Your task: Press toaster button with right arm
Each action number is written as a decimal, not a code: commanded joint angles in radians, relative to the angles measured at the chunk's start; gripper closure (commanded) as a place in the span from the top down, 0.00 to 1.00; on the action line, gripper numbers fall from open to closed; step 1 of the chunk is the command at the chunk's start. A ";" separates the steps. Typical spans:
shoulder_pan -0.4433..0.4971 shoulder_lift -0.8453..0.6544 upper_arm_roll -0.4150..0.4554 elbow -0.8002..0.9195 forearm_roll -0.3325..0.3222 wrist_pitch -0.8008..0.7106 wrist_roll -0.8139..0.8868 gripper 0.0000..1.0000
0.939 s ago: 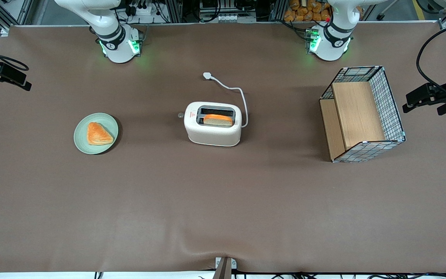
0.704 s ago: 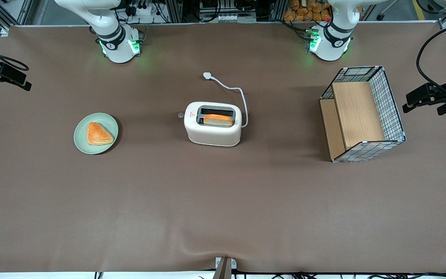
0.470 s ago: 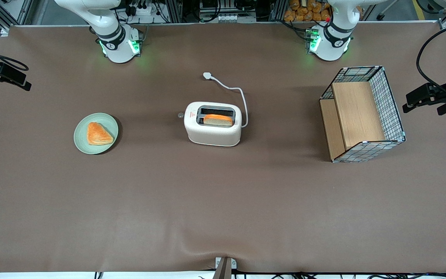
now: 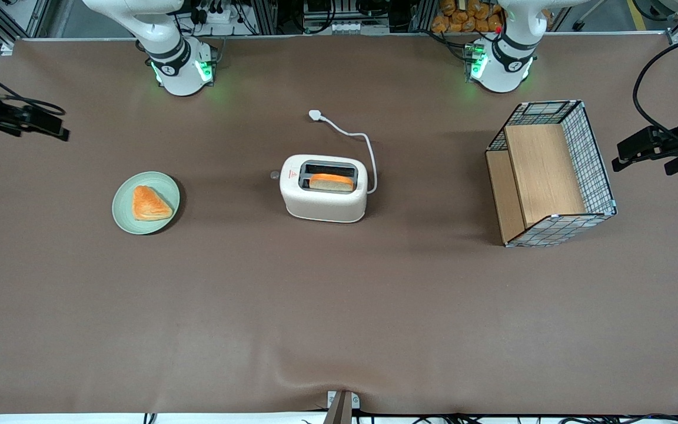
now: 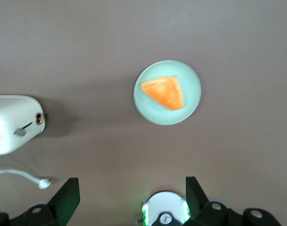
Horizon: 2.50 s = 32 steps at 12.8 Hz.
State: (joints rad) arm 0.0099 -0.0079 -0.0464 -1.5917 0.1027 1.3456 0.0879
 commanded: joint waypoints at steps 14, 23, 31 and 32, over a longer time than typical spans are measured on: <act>0.200 0.176 0.000 -0.209 0.419 0.176 0.019 1.00; 0.286 0.316 -0.001 -0.214 0.566 0.286 0.018 0.06; 0.387 0.315 0.000 -0.350 0.586 0.493 0.004 0.06; 0.404 0.315 0.000 -0.356 0.586 0.507 0.004 0.06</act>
State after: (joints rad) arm 0.3863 0.3205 -0.0391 -1.9117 0.6615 1.8164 0.1026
